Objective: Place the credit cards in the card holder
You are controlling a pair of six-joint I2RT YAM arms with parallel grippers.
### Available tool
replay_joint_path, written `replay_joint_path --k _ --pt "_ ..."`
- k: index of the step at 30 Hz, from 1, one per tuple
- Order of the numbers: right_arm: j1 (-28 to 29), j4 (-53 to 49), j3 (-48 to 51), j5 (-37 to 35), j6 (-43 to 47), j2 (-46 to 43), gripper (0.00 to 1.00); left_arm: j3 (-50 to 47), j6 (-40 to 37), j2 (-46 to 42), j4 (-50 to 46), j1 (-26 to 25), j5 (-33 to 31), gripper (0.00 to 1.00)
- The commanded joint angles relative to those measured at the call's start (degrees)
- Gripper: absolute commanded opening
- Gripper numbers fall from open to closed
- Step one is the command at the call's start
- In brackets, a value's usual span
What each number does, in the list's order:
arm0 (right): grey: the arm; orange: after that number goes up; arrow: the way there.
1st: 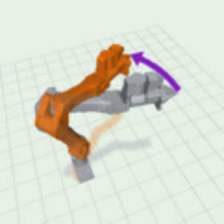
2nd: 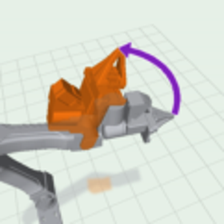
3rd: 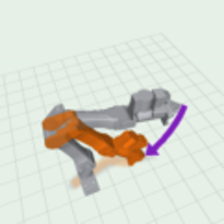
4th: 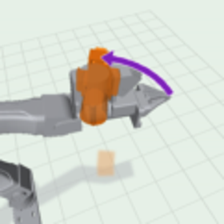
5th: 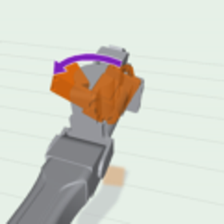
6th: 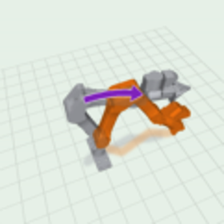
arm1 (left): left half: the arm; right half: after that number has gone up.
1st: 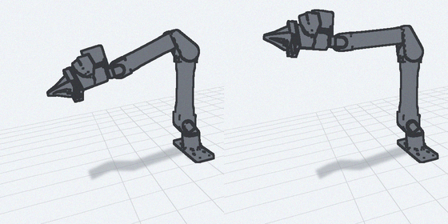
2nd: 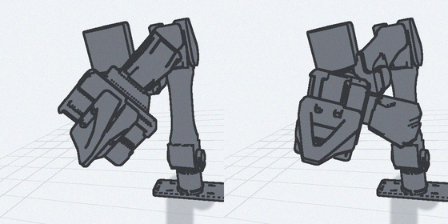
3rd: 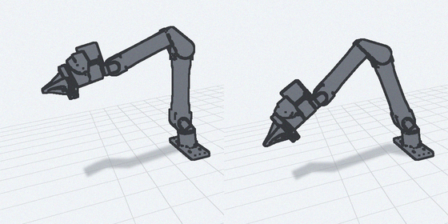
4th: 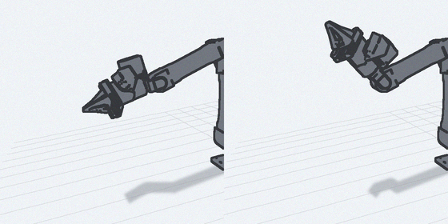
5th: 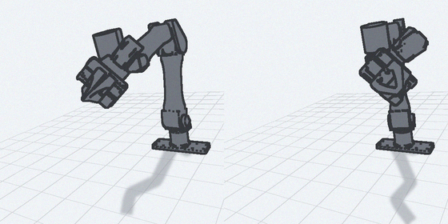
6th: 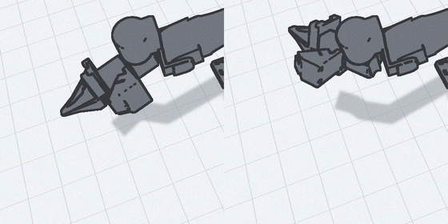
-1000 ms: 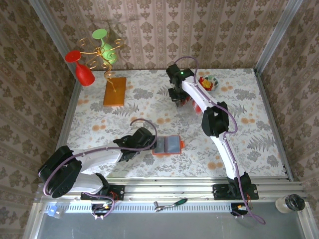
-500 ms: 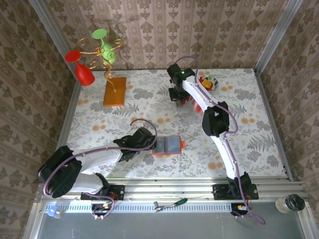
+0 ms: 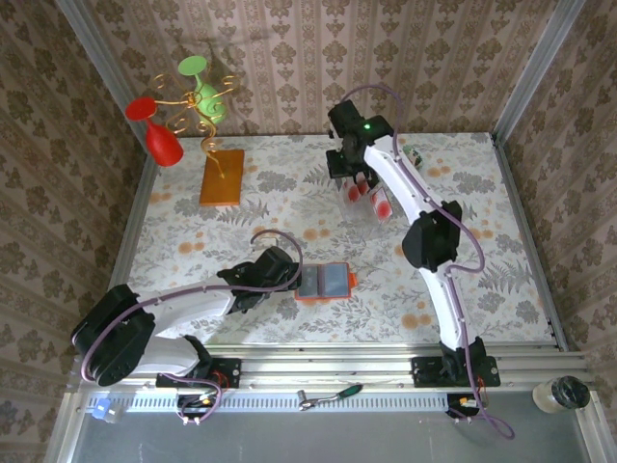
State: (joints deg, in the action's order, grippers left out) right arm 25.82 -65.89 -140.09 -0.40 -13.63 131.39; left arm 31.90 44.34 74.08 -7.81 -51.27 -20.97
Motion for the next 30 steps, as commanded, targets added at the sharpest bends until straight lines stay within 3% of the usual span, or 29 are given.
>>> replay_joint_path --k 1,11,17,22,30 --pt "3.05 2.91 7.46 2.75 -0.23 -6.79 0.00 0.45 -1.34 -1.77 -2.39 0.31 -0.87 1.00" --pt "8.25 24.36 49.01 13.59 -8.50 -28.77 0.00 -0.87 -1.67 -3.46 -4.78 0.43 -1.62 1.00" --pt "10.41 34.08 66.88 16.77 -13.94 -37.40 0.00 -0.79 -1.61 -2.64 -4.79 0.40 -1.31 1.00" --pt "12.70 39.77 75.19 17.19 -17.61 -40.57 0.00 0.04 -1.78 -0.92 -4.62 0.06 -0.84 1.00" --pt "15.44 43.35 79.47 16.34 -19.24 -39.84 0.00 1.23 -1.48 1.22 -4.64 -1.29 -1.00 1.00"
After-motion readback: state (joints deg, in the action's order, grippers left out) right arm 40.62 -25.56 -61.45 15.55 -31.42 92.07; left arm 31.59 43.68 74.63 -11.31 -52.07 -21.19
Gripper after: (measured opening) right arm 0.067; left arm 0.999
